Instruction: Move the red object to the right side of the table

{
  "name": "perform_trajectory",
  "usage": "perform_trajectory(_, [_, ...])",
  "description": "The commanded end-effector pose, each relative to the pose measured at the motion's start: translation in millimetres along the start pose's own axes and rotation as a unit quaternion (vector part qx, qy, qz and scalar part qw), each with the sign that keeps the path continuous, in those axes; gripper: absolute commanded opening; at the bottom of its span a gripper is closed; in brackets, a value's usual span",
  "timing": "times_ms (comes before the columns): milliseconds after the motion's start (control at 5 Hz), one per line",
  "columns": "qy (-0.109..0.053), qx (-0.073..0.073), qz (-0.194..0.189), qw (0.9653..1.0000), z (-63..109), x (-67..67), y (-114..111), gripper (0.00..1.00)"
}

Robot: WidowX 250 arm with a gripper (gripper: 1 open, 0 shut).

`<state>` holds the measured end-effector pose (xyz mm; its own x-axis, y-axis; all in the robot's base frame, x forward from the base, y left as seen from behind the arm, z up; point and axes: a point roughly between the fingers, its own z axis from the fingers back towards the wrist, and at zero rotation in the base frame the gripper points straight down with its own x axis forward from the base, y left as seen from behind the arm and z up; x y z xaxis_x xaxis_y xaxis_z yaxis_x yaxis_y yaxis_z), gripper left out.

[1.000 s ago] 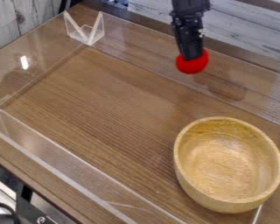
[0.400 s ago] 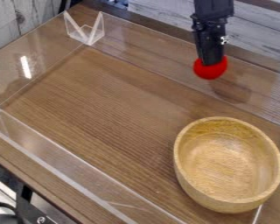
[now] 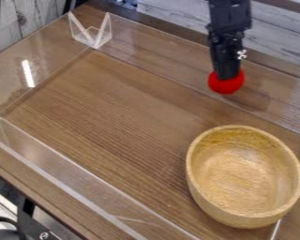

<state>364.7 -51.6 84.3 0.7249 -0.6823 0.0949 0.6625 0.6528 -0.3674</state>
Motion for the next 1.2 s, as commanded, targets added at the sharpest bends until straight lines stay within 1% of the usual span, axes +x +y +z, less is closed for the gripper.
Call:
perform_trajectory(0, [-0.01,0.021,-0.042,0.9989,19.3,14.7,-6,0.0])
perform_trajectory(200, [0.011,0.012,-0.076,0.9969,17.6,17.2,-9,0.0])
perform_trajectory(400, [0.03,0.003,-0.11,0.9934,14.0,19.9,-11,0.0])
perform_trajectory(600, [0.047,-0.004,-0.143,0.9886,11.7,22.6,-13,0.0])
perform_trajectory(800, [0.06,-0.009,-0.166,0.9842,1.3,25.2,-13,0.0])
perform_trajectory(1000, [0.056,-0.006,-0.158,0.9859,-0.4,8.9,-8,1.0])
